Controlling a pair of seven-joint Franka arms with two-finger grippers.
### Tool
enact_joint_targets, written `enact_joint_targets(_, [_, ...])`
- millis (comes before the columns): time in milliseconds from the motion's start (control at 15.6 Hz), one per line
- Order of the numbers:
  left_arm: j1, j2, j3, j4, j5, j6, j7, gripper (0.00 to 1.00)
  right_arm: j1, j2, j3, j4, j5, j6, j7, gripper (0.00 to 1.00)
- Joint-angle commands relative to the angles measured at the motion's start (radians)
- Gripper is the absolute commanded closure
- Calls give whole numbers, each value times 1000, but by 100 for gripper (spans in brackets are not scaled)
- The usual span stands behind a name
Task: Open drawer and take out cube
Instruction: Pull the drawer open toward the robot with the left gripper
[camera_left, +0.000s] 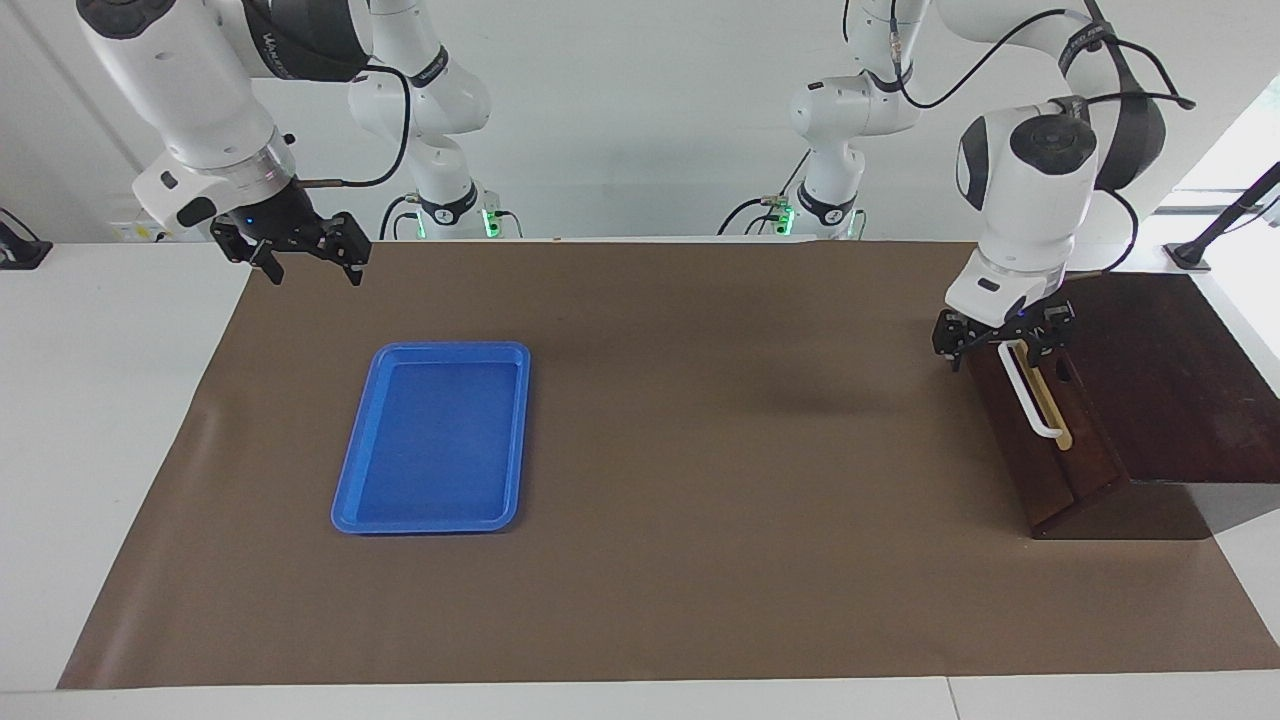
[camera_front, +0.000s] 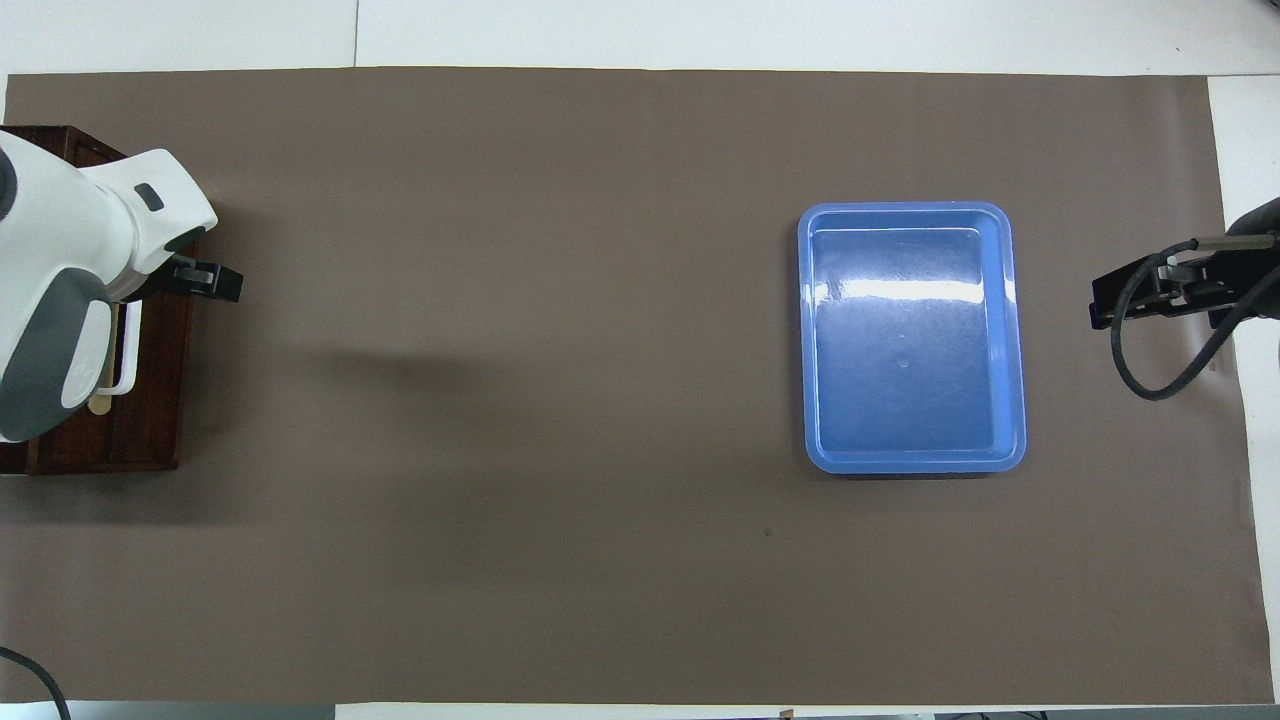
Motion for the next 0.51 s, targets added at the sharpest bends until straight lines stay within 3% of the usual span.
enact_joint_targets(0, [8, 34, 2, -7, 73, 65, 17, 0, -17, -13, 10, -14, 4, -1, -82, 0])
enact_joint_targets(449, [77, 43, 2, -74, 82, 180, 17, 0, -19, -13, 7, -14, 0, -3, -83, 0])
